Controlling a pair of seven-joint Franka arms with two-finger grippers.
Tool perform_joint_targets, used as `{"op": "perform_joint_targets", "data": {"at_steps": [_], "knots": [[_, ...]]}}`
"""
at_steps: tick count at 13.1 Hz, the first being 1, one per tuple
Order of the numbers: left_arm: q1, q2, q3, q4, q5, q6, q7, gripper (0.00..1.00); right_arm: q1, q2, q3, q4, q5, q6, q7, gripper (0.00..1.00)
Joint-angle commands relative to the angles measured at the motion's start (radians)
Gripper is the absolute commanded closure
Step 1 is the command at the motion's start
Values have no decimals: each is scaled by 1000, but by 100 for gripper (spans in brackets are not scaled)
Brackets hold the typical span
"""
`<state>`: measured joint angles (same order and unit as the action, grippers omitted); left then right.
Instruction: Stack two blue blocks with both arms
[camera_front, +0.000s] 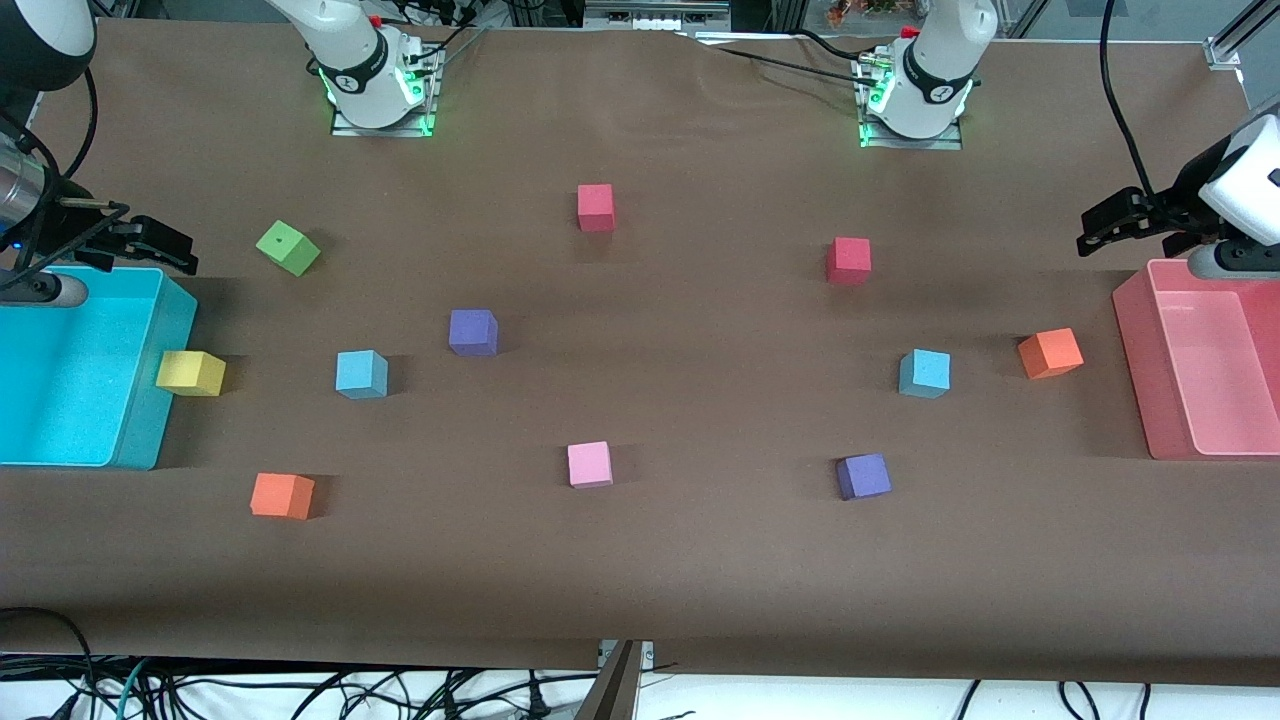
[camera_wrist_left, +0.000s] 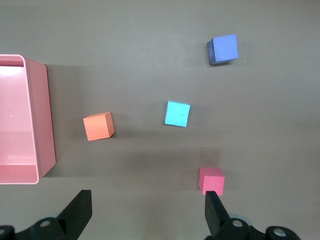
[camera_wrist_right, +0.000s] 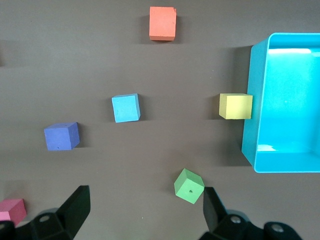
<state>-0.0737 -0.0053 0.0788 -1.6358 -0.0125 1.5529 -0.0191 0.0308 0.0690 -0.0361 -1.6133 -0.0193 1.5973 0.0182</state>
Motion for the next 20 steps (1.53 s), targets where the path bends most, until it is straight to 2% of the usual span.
{"op": "perform_joint_targets", "data": {"at_steps": [1,10,15,17,20], "knots": [[6,5,-4,13,-7,-7,-7,0,-2,-18,1,-10,-1,-11,-15,0],[8,8,-4,13,-7,-8,-2,0,0,-3,1,-13,-1,4,2,0],[8,8,-4,13,-6,-8,-4,0,47,113,4,-14,4,-5,-12,0],[8,8,-4,13,-6,-8,-2,0,95,172,4,-28,7,44,3,0],[8,11,-2,11,-4,-8,10,0,115,186,4,-153,9,223,3,0]]}}
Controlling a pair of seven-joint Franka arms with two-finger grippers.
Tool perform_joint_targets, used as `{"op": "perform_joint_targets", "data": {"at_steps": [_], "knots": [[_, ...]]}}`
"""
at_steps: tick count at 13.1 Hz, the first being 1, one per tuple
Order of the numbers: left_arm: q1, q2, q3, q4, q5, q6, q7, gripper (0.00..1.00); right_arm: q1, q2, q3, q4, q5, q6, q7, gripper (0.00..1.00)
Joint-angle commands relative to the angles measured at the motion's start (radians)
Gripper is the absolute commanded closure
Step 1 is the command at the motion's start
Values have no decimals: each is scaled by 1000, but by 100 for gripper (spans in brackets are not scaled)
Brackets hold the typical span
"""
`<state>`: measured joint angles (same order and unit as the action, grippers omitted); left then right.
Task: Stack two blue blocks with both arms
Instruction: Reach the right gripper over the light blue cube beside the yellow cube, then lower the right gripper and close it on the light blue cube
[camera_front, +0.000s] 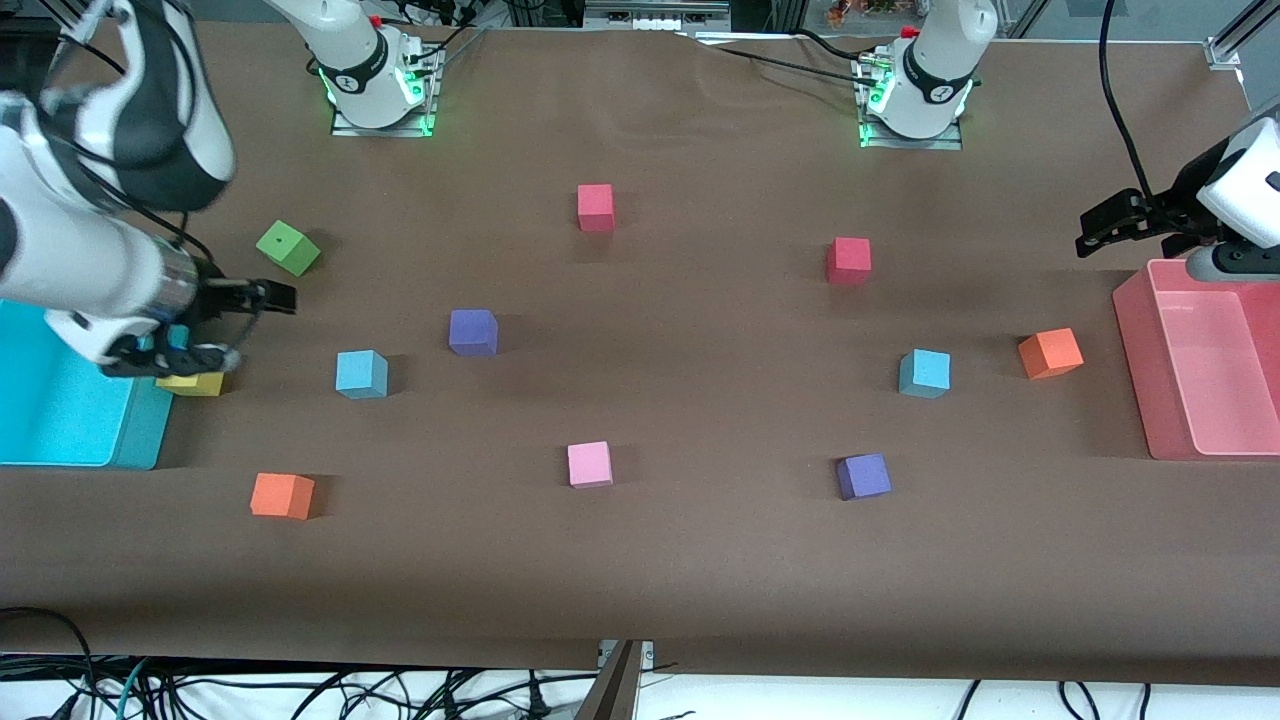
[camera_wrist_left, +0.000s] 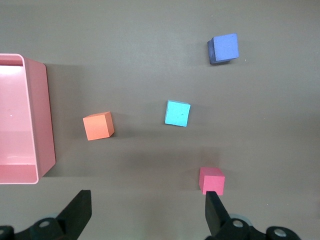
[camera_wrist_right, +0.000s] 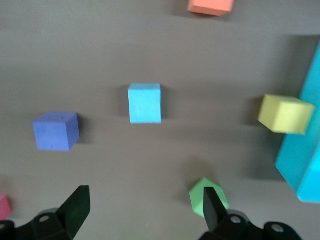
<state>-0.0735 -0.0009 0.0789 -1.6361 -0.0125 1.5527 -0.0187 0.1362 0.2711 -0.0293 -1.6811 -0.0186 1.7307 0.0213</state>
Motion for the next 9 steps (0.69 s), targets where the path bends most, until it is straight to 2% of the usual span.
{"op": "perform_joint_targets", "data": {"at_steps": [1,5,9], "knots": [[8,7,-2,13,-4,-8,9,0,19,-16,-3,-132,8,149,0,0],[8,9,-2,10,-3,-6,0,1,20,-16,-3,-333,8,436,0,0],[8,9,-2,7,-3,-5,-3,1,19,28,-3,-452,11,654,0,0]]}}
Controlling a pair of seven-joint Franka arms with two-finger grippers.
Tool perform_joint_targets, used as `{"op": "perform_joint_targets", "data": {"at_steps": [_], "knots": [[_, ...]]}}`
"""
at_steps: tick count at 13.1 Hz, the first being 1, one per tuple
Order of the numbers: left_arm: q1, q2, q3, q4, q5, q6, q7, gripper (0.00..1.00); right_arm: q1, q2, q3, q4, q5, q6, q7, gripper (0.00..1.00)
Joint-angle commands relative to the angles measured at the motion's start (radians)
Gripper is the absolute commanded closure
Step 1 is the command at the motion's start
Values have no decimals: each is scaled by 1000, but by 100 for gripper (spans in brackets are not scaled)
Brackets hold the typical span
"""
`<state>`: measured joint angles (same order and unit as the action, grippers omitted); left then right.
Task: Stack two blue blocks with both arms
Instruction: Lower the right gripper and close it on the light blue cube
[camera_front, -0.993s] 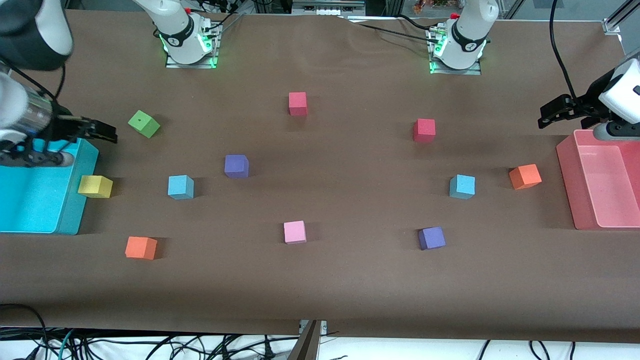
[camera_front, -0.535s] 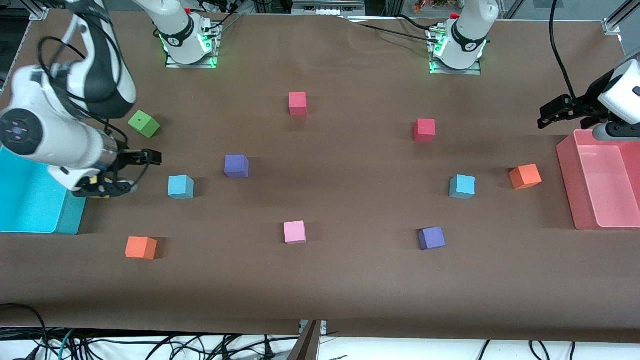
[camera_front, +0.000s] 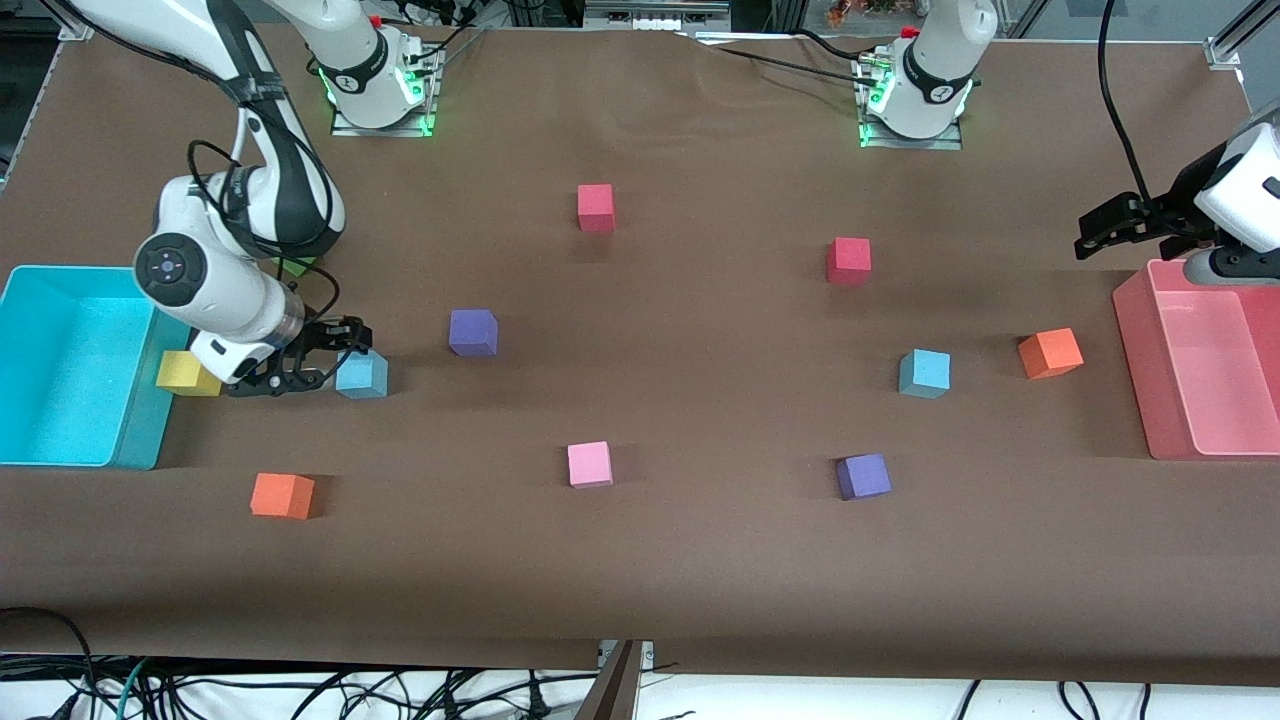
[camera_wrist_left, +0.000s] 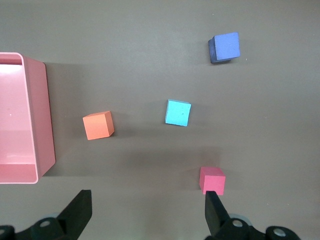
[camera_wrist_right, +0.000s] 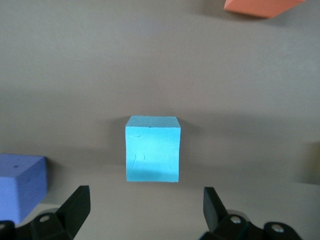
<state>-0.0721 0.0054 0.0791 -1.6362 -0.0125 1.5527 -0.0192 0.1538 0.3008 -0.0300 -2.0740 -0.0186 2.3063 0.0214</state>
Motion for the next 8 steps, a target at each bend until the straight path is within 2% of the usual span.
{"op": "perform_joint_targets", "data": {"at_steps": [1,5,8], "knots": [[6,4,-2,7,-3,-5,-2,1,1,4,-2,-66,11,85,0,0],[6,2,-2,-2,-4,-2,-1,1,-3,81,-5,-54,9,139,-9,0],[6,4,-2,-4,-10,-2,-2,1,-10,101,-5,-43,9,156,-15,0]]}}
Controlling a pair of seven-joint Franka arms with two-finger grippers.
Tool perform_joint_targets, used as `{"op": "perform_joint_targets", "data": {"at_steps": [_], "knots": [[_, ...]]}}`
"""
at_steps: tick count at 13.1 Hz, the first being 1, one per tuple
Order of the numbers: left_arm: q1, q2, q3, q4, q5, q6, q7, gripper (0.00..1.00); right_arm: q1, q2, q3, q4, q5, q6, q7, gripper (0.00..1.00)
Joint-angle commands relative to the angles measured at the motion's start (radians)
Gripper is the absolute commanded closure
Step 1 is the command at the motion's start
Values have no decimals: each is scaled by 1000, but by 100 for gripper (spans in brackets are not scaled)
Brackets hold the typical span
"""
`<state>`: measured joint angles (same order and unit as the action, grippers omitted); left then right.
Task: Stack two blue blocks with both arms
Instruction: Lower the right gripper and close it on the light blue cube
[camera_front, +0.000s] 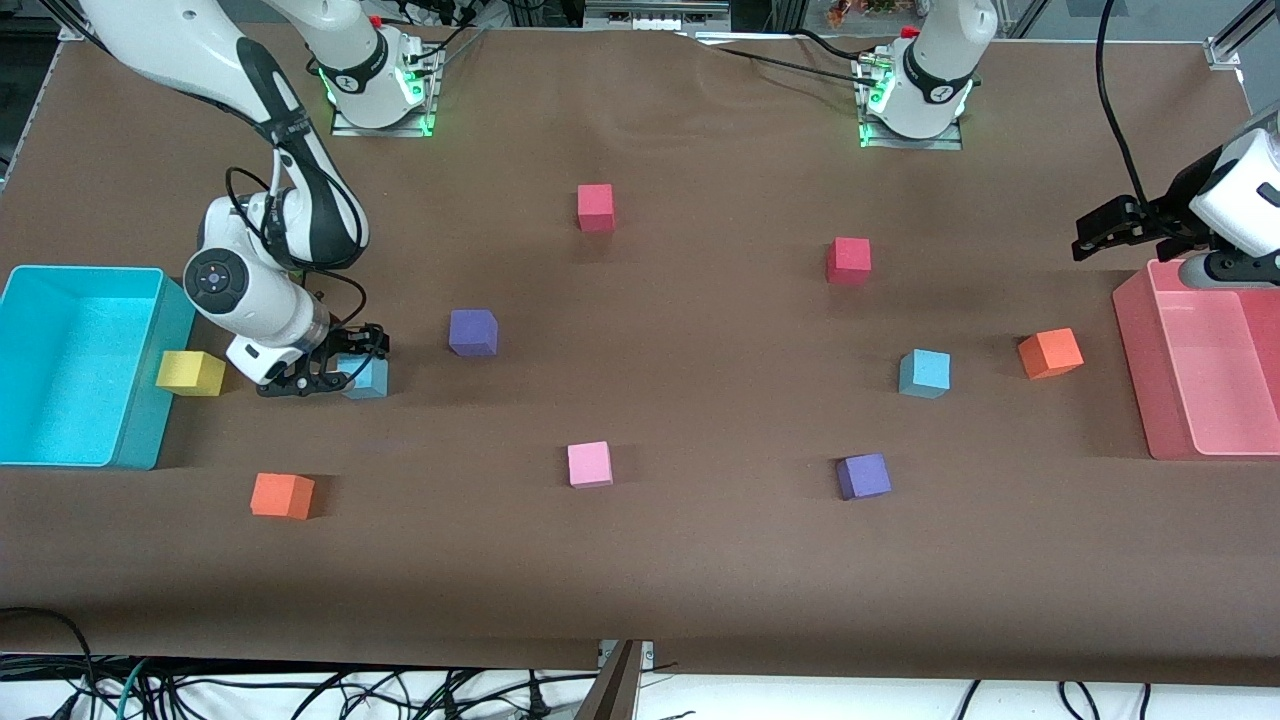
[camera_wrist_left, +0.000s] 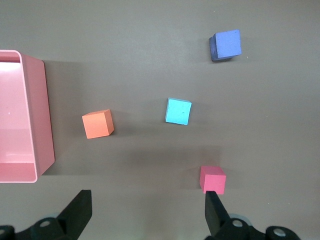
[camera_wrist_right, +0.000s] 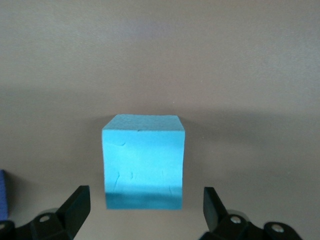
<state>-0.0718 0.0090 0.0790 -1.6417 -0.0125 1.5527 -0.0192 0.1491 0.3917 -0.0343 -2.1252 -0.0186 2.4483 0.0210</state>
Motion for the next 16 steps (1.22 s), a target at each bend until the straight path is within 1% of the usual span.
{"op": "perform_joint_targets", "data": {"at_steps": [1,5,7,8,9,10,11,12,13,14,15,16], "knots": [[6,2,-2,2,-11,-2,-2,1,-3,30,-1,23,9,14,-15,0],[6,2,-4,3,-12,0,-2,1,-5,64,-1,67,11,12,-12,0],[6,2,-4,3,-14,3,-2,1,-5,65,1,67,12,12,-1,3],[6,2,-5,2,-14,6,-1,1,-5,69,1,70,12,12,-1,10],[6,2,-5,-1,-14,6,-2,1,0,82,1,82,12,12,-1,14],[6,2,-4,-4,-14,6,-2,1,3,96,2,96,14,11,-1,21],[6,2,-4,-4,-14,7,-2,1,4,105,2,100,14,12,-3,35],[6,5,-4,-4,-14,7,-2,1,6,105,2,102,14,6,-9,67],[6,5,-4,-3,-12,7,-1,1,6,105,4,103,12,3,-15,94],[6,5,-4,-3,-11,7,-1,1,6,104,5,103,12,2,-15,100],[6,6,-4,-4,-11,7,-2,1,6,102,14,116,14,-11,-15,100],[6,6,-4,-4,-11,7,-2,1,6,102,14,152,14,-68,-13,100]]}}
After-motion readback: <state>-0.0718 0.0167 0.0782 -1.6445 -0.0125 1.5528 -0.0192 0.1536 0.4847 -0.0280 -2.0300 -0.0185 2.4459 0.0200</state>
